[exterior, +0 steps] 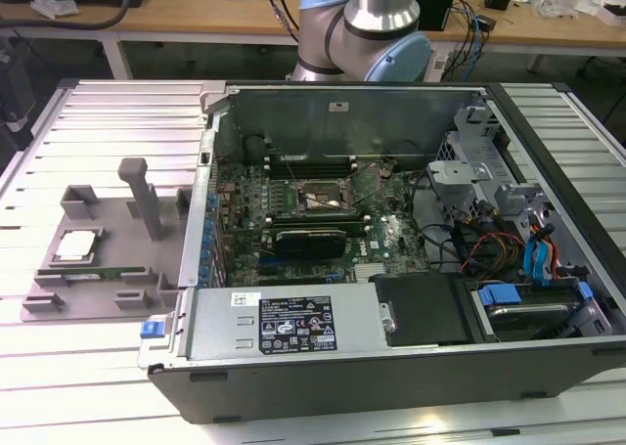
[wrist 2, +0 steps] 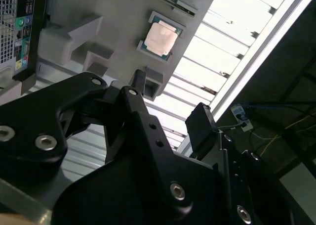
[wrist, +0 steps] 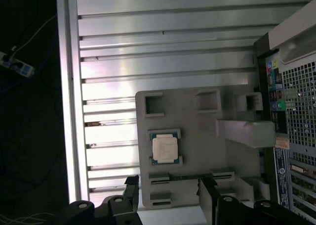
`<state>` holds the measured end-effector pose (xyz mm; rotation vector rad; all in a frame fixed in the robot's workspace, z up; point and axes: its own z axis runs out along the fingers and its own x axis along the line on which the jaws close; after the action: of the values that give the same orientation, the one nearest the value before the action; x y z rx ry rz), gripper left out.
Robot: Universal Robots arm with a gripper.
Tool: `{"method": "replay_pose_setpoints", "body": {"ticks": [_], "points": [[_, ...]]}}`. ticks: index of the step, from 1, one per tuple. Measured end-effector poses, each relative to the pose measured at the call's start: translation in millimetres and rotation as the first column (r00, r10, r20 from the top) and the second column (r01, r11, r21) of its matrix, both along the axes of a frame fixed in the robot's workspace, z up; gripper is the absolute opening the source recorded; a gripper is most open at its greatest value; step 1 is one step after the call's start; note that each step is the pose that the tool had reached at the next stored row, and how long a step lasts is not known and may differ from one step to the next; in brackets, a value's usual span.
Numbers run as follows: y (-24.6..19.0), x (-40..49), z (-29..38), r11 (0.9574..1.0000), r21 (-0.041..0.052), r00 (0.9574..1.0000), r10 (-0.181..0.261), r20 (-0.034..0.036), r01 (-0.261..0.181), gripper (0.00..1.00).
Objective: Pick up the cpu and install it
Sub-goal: 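Pick up the cpu and move it towards the insertion slot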
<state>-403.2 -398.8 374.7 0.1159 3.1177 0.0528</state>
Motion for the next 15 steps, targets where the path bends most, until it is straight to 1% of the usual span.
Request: {"method": "replay_pose_setpoints", "body": {"ticks": [15], "points": [[0.0,0.0,-10.3,1.0,0.0,1.0,0.0,0.0,0.0,0.6]]}}
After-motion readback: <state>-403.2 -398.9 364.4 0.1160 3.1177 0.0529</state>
